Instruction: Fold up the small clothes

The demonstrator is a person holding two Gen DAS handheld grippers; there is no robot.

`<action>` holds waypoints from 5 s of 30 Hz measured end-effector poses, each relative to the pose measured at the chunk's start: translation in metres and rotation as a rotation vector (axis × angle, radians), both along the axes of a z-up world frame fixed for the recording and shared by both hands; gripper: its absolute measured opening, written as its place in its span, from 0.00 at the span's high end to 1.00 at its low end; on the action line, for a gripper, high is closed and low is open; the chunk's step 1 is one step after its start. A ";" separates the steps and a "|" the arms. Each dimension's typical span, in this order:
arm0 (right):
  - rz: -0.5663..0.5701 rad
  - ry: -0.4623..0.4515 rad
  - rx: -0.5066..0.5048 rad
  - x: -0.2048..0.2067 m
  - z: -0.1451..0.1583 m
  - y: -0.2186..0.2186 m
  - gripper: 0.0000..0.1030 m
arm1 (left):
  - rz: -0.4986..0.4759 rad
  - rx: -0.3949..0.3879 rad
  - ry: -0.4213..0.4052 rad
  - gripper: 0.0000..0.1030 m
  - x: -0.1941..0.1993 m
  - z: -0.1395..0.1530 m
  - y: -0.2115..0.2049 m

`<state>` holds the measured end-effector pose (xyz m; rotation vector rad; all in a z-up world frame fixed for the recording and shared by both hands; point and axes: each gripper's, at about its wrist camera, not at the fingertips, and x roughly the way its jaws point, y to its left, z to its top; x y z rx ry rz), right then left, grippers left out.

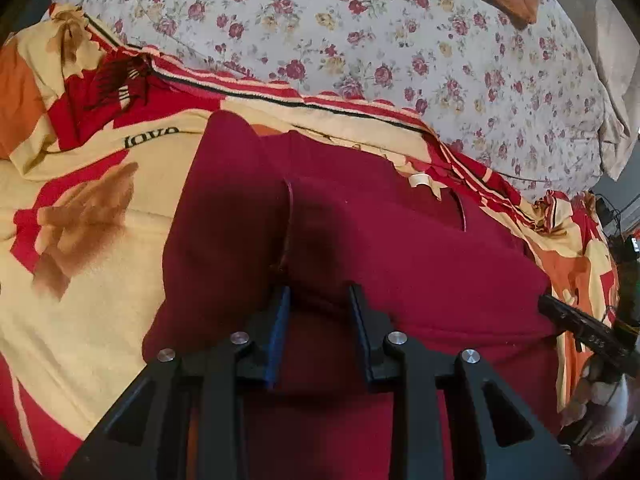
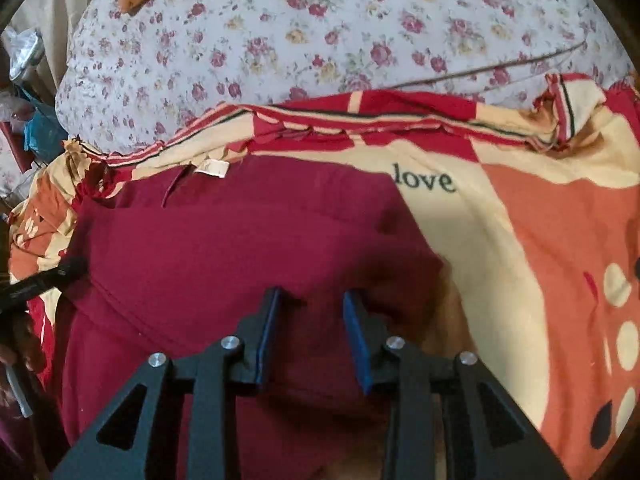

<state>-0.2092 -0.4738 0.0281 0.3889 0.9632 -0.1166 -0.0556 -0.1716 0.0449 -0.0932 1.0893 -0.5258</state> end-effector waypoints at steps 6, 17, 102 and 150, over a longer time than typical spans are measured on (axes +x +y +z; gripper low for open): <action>0.025 -0.049 -0.003 -0.019 0.022 0.011 0.62 | -0.004 0.040 -0.046 0.92 -0.011 0.007 0.001; 0.013 0.030 -0.062 -0.026 0.004 0.020 0.56 | -0.021 0.115 -0.129 0.92 -0.042 0.026 0.007; 0.226 0.152 0.103 -0.194 0.005 0.088 0.50 | 0.031 0.277 -0.079 0.77 -0.208 0.019 0.107; 0.364 0.228 0.211 -0.207 -0.055 0.136 0.90 | -0.064 0.159 0.265 1.00 -0.228 -0.041 0.110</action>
